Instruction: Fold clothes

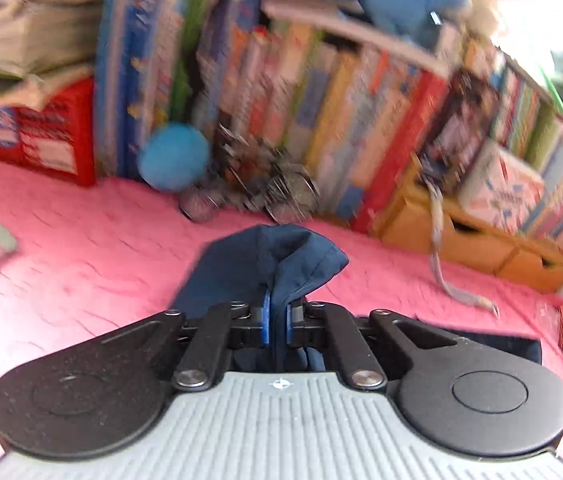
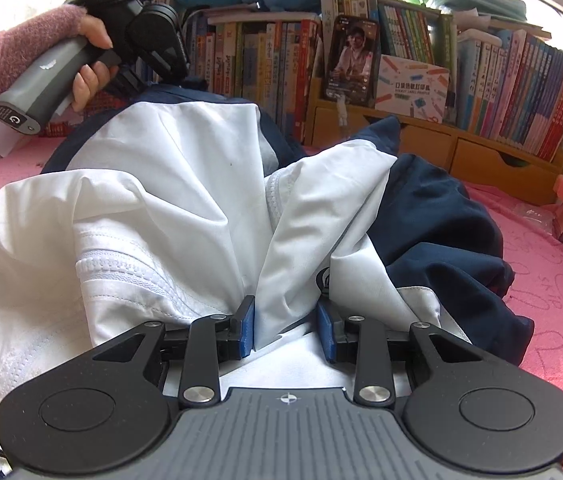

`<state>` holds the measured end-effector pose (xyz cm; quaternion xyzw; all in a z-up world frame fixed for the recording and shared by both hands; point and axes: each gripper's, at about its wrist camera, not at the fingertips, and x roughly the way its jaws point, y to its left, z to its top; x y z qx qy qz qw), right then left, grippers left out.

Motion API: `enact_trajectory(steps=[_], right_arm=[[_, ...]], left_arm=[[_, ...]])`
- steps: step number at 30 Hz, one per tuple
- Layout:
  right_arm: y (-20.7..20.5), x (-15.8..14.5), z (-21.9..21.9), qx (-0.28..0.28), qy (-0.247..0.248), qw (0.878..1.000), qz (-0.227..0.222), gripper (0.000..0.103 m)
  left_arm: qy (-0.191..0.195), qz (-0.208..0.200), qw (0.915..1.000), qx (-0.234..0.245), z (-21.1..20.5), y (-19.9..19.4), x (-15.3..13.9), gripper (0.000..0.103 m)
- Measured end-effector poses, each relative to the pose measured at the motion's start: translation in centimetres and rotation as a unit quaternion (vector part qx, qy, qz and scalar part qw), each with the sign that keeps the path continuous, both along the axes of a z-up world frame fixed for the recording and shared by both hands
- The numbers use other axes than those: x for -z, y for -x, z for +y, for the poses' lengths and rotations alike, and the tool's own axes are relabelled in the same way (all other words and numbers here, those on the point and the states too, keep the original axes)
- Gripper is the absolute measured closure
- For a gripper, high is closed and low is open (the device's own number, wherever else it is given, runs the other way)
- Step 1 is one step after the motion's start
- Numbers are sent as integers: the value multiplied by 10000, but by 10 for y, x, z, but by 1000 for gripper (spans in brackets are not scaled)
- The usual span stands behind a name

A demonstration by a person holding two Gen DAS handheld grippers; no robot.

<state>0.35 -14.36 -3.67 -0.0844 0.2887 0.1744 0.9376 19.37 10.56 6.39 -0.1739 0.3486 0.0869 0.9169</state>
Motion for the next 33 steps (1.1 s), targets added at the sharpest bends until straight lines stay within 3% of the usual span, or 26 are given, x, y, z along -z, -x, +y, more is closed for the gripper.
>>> enact_trajectory(steps=[4,8,12,14,16,20,23,25,27,28,29,31,33], right_arm=[[1,0,-4,10,-35,10000,-19,69],[1,-1,-10,9,-152,9999,-37,68],[7,-6,-21,-319,-592,9976,-183,52],[7,-7,-23,-324,-643,9973,-172,44],[7,-7,-24,-298,-658,9973,-149,39],[6,-8,-26,-247,-689,9973,-102,38],[6,-8,-27,-209,-712,9972,-66,37],[10,-19,-36,-248,-913,9954,-140,34],[14,-32,-47,-297,-1143,9927,-228,23],[14,-38,-55,-259,-1266,9912,-279,11],[14,-46,-64,-198,-1391,9895,-332,6],[4,-56,-84,141,-1548,9871,-383,6],[-11,-57,-102,628,-1706,9829,-292,6]], left_arm=[[-138,-499,9964,-678,53,27,-41,100],[-182,-1041,9856,-1321,121,62,-83,100],[-140,-1307,9781,-1615,170,91,-99,100],[-444,-1280,9778,-1599,178,100,-88,99],[-511,-1044,9786,-1699,191,106,-68,99],[-504,-398,9784,-1965,220,124,-9,98],[-697,-161,9760,-2055,228,131,23,97],[-852,-76,9738,-2105,232,135,36,97],[-947,-189,9694,-2258,239,137,35,97],[-855,-277,9679,-2348,244,137,33,96],[-752,-366,9662,-2439,248,137,31,96],[-843,-310,9615,-2596,250,131,30,96],[-1322,-24,9565,-2602,244,119,39,96]])
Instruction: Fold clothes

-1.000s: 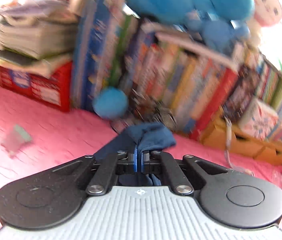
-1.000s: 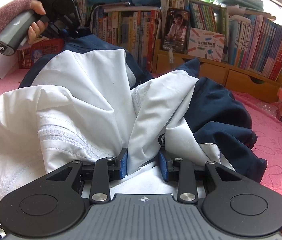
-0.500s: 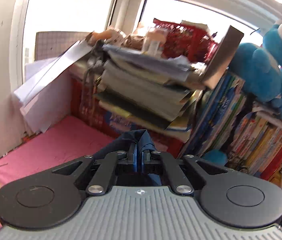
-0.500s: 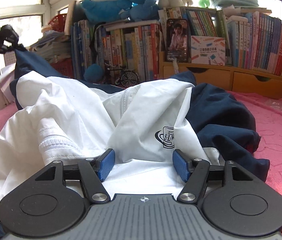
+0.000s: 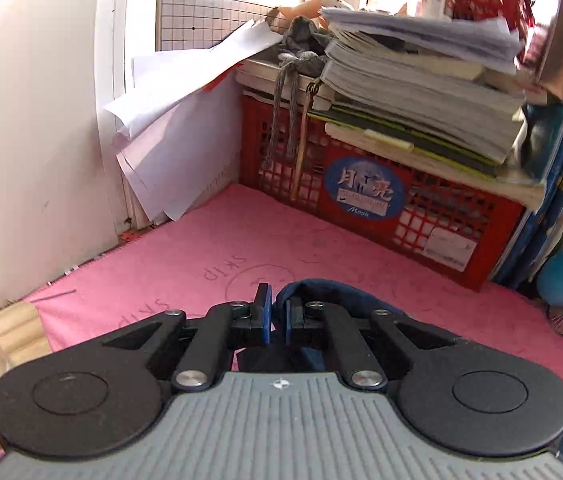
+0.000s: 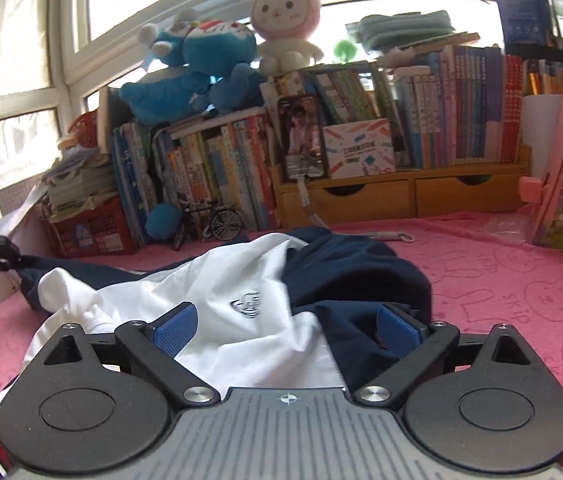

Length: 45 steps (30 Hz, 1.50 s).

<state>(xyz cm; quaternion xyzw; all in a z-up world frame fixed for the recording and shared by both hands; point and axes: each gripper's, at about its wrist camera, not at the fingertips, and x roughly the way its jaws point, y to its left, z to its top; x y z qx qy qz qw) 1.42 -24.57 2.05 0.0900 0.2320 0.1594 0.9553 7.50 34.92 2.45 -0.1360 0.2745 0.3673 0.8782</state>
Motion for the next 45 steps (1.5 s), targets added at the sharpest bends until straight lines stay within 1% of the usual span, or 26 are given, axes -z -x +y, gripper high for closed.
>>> enact_trajectory(steps=[2,4,6,9,11,14,15,17,18,19,20,21,22,23,25,26,27,29,32,34,36,38,40,42,43,45], right_arm=[[-17,6,-21,443,-401,9974,401,6],[-33,15,-38,653,-862,9910,789,6],[-54,30,-51,760,-1351,9811,1159,6],[-86,44,-58,856,-1958,9644,1558,6],[-106,53,-57,875,-2377,9494,1856,0],[-124,60,-43,890,-2484,9403,2149,0],[-130,62,-38,895,-2502,9376,2241,4],[-142,66,-28,905,-2540,9319,2425,42],[-143,65,-26,914,-2505,9320,2455,48],[-144,62,-25,926,-2450,9332,2460,57],[-143,56,-27,933,-2407,9371,2350,67],[-141,49,-30,939,-2368,9418,2196,71],[-138,39,-34,1000,-2242,9487,1991,79],[-135,29,-38,1079,-2082,9559,1766,83],[-127,6,-49,1264,-1753,9678,1293,86],[-122,-6,-57,1400,-1606,9712,1068,87],[-117,-17,-66,1544,-1466,9733,853,88],[-107,-38,-89,1893,-1265,9725,485,88],[-93,-65,-127,2482,-918,9644,-49,89],[-85,-79,-153,2985,-560,9519,-394,89],[-81,-88,-181,3448,-238,9364,-614,89],[-84,-87,-207,3791,-73,9233,-614,89],[-88,-80,-235,4102,66,9104,-540,89],[-97,-65,-256,4338,297,9000,-306,89],[-101,-56,-264,4449,394,8946,-154,86],[-104,-39,-275,4512,465,8912,14,81]], left_arm=[[-269,444,9987,-18,-8,-9,14,96],[-270,676,9973,-16,-11,-11,28,94],[-293,774,9966,27,-12,-10,39,93],[-205,760,9969,41,-14,-6,48,93],[-149,683,9976,27,-13,-4,51,93],[-175,545,9984,-1,-15,-1,56,93],[-222,496,9985,-11,-16,0,58,93],[-236,472,9986,-19,-17,0,59,92],[-212,452,9988,-24,-16,0,59,92],[-188,431,9989,-30,-15,1,59,92],[-163,410,9990,-35,-14,1,59,90],[-139,389,9991,-40,-13,2,59,90],[-132,385,9992,-40,-13,2,58,89],[-136,391,9991,-40,-13,2,58,89],[-150,409,9990,-40,-13,1,58,89],[-153,413,9990,-40,-12,1,58,89],[-155,416,9990,-40,-12,1,58,89],[-149,413,9990,-40,-11,2,58,89],[-124,400,9991,-62,-10,2,57,86],[-106,396,9991,-101,-8,3,57,82],[-64,367,9992,-153,-6,4,58,78],[-20,335,9992,-205,-4,5,58,73],[-11,332,9992,-229,-4,5,58,71],[-54,371,9990,-232,-6,4,58,71],[-79,394,9989,-233,-8,3,58,71],[-119,433,9987,-235,-9,2,58,71]])
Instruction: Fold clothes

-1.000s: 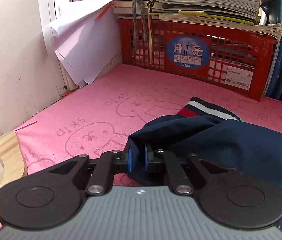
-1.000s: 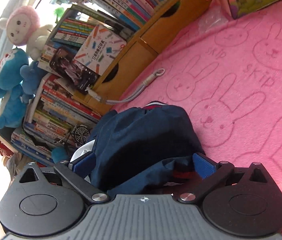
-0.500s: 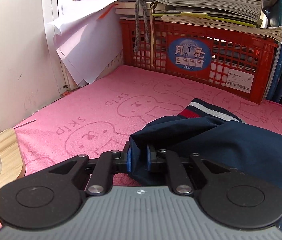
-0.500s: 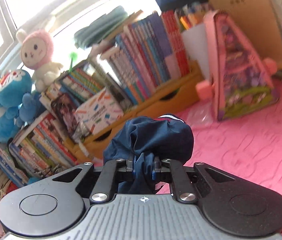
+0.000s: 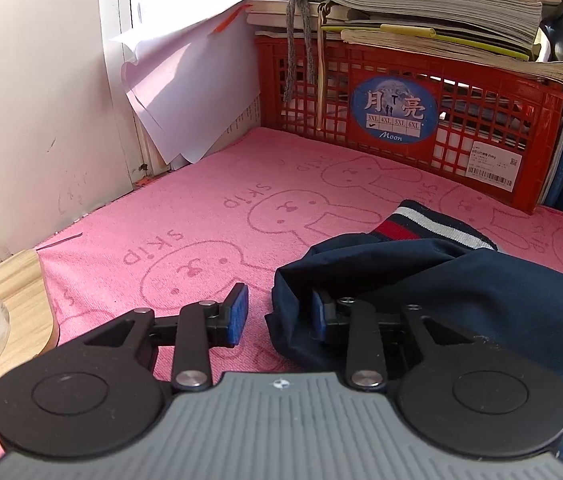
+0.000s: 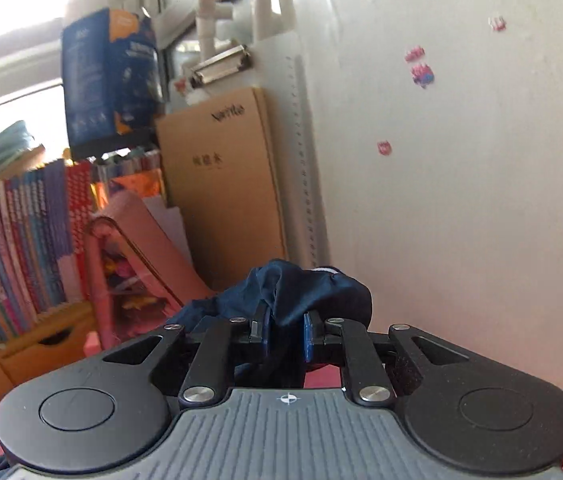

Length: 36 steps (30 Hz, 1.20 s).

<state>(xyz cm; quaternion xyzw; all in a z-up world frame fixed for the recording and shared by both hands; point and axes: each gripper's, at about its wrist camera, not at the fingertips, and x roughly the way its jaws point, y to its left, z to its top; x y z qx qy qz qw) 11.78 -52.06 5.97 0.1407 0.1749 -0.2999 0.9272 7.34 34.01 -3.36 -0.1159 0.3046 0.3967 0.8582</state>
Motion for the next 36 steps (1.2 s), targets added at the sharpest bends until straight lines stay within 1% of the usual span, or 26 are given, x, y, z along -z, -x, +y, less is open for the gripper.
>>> enact_trajectory(steps=[2,3,4,5,7,10,12,13,15,16,17,20,22,23,24,25,27,29,32,33,34,36], right_arm=[[0,13,-2,83,129,9998,145,50],[5,18,-3,150,263,9994,182,44],[9,22,-4,149,301,9992,228,31],[12,24,-5,121,297,9991,281,21],[23,26,-9,-33,17,9996,267,19],[47,24,-4,-540,-640,9965,-18,19],[67,24,12,-1171,-955,9884,-125,18],[76,26,23,-1501,-1040,9831,-128,16],[94,33,54,-2103,-1057,9719,-36,15],[101,38,72,-2411,-1031,9650,34,15],[108,42,90,-2717,-1004,9571,104,15],[128,52,146,-3510,-798,9323,340,15],[144,51,178,-3989,-512,9144,467,15],[152,48,192,-4197,-287,9059,492,15],[159,45,203,-4375,-61,8978,504,15],[167,40,213,-4544,188,8891,507,14],[184,28,231,-4864,702,8694,506,11],[195,21,239,-5049,945,8563,534,7],[211,13,249,-5289,1242,8375,583,7],[215,10,249,-5328,1299,8341,598,7],[220,7,248,-5352,1340,8318,614,7],[231,0,241,-5355,1488,8283,712,7]], left_arm=[[-21,21,10000,-1,-1,-1,0,71],[-27,27,10000,-1,-1,-1,0,71],[-33,32,10000,-1,-1,-1,0,71],[-39,38,10000,-1,-1,-1,0,70],[-57,56,10000,-4,-2,-2,0,70],[-79,78,9999,-11,-2,-2,0,70],[-90,91,9999,-46,-2,-2,0,69],[-96,101,9999,-81,-1,-2,0,66],[-114,136,9996,-213,0,-2,0,53],[-125,163,9993,-316,2,-2,0,43],[-139,171,9993,-309,1,-1,-1,42],[-210,165,9995,-189,-5,5,-9,42],[-138,-130,9996,211,-15,19,-22,42],[-46,-307,9983,501,-20,28,-30,39],[52,-487,9956,798,-26,38,-39,36],[32,-595,9924,1073,-34,49,-47,31],[-30,-794,9836,1617,-50,71,-63,30],[-184,-878,9725,2148,-69,92,-73,28],[-481,-837,9494,2989,-108,128,-83,25],[-572,-802,9407,3246,-120,138,-84,24],[-707,-718,9285,3573,-138,150,-85,24],[-857,-597,9088,4041,-164,171,-83,24]])
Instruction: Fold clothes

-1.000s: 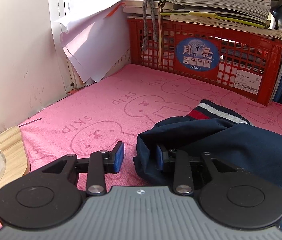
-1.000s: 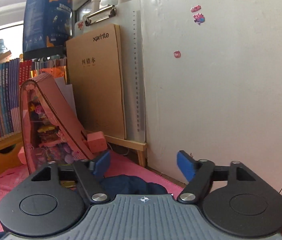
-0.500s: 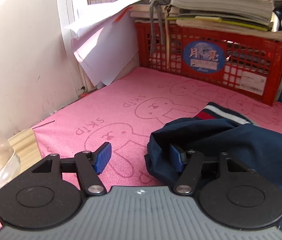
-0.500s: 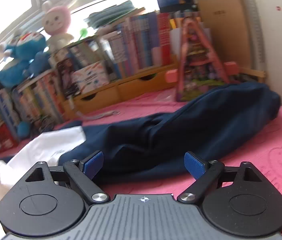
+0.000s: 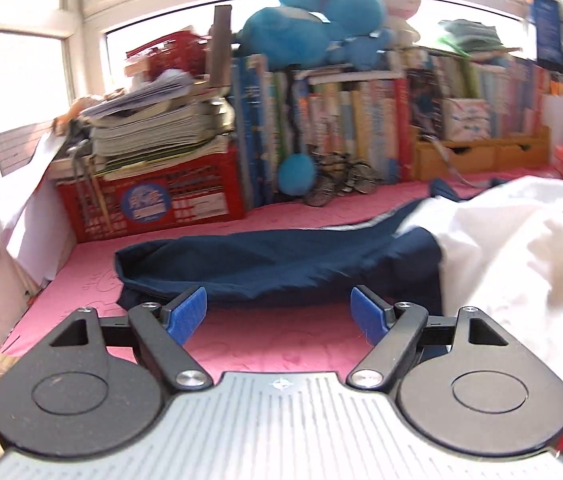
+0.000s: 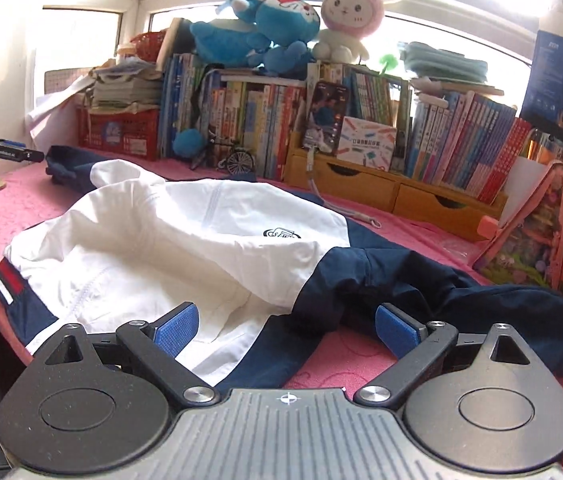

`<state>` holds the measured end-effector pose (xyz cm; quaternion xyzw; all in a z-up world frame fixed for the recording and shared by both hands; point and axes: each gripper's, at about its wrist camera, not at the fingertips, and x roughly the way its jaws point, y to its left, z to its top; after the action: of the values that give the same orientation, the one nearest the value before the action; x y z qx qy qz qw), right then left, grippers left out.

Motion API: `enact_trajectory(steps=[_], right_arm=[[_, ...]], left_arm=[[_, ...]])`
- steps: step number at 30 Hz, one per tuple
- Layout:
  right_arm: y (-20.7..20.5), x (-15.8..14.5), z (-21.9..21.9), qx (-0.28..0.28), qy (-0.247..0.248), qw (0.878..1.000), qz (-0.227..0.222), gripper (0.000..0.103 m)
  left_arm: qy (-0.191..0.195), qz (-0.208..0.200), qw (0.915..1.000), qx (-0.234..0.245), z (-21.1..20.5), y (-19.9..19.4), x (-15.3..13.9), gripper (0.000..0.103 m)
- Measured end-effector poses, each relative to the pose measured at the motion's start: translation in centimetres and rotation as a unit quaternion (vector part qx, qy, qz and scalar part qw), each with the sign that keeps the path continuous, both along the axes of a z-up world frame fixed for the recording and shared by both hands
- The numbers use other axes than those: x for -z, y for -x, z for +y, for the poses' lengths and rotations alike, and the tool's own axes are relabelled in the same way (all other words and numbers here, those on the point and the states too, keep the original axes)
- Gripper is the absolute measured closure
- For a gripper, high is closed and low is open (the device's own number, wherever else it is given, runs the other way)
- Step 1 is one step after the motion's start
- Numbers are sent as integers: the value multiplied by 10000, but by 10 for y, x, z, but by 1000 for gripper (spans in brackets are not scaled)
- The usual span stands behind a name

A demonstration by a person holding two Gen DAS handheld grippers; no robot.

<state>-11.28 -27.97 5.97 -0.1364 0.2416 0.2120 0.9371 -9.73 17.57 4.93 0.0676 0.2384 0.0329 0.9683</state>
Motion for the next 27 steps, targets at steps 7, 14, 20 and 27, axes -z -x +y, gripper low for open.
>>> enact_trajectory(steps=[7,14,20,27], right_arm=[[35,-9,-25,36,1023,9943,288,4],[43,55,18,-447,875,9934,596,1],[34,85,88,-1282,-95,9890,730,2],[40,95,170,-2166,-98,9759,262,2]], left_arm=[[-25,547,9892,1358,-64,56,23,20],[-556,826,9744,2014,-106,72,54,19],[-476,953,9749,1956,-109,69,64,18],[-70,605,9912,1174,-99,57,64,15]])
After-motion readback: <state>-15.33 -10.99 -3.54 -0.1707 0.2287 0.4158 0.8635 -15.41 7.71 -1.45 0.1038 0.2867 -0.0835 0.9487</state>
